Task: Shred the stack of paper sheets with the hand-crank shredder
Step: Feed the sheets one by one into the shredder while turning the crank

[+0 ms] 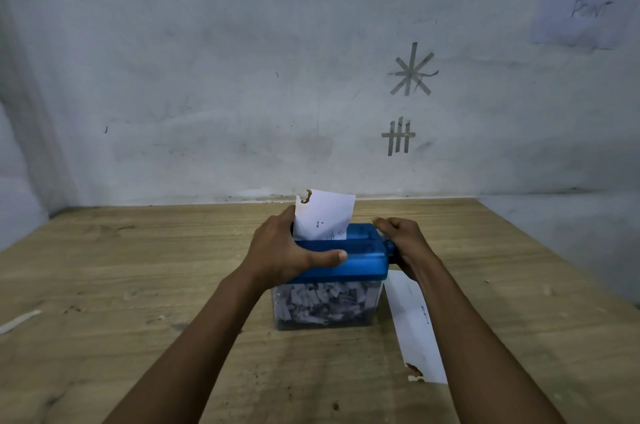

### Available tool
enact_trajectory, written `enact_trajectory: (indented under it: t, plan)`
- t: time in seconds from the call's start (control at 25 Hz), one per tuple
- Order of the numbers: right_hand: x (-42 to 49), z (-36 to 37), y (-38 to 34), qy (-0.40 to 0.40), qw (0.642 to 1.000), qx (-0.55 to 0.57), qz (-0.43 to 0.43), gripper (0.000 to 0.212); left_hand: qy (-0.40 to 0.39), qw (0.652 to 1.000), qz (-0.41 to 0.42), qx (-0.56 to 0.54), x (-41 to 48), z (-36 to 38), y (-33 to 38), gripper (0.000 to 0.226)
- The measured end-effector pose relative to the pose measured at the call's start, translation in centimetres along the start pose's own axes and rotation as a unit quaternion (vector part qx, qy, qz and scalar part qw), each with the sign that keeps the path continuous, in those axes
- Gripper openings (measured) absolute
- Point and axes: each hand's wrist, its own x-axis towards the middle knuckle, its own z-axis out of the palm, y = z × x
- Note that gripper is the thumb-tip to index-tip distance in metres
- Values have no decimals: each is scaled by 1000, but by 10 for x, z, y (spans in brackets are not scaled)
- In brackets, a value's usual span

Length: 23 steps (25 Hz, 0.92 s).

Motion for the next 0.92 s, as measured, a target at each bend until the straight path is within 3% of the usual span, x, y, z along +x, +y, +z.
enact_trajectory:
  t: [0.12, 0.24, 0.4, 0.52, 0.6, 0.76, 0.92]
  plan:
    - [-20, 0, 15, -23, 998, -43, 43, 23, 17, 1000, -15, 19, -3, 0, 4, 115]
    - [-57, -3, 30, -18, 994, -101, 39, 32, 25, 999, -32, 37, -3, 2, 5, 106]
    - [-114, -27, 35, 3, 983, -155, -99, 39, 11, 999, -25, 40, -2, 4, 6, 116]
    - [-137, -39, 23, -43, 978, -122, -161, 17, 1, 998, -25, 56, 0, 1, 6, 120]
    - [-140, -39, 17, -27, 978, -96, -182, 8, -6, 996, -26, 81, 0, 1, 7, 119]
    - [-120, -33, -14, 48, 968, -81, -234, 29, -20, 994, 6, 105, 1, 1, 3, 88]
    - [-71, -27, -48, 9, 975, -80, -205, 51, -26, 996, 16, 82, 0, -2, 3, 90]
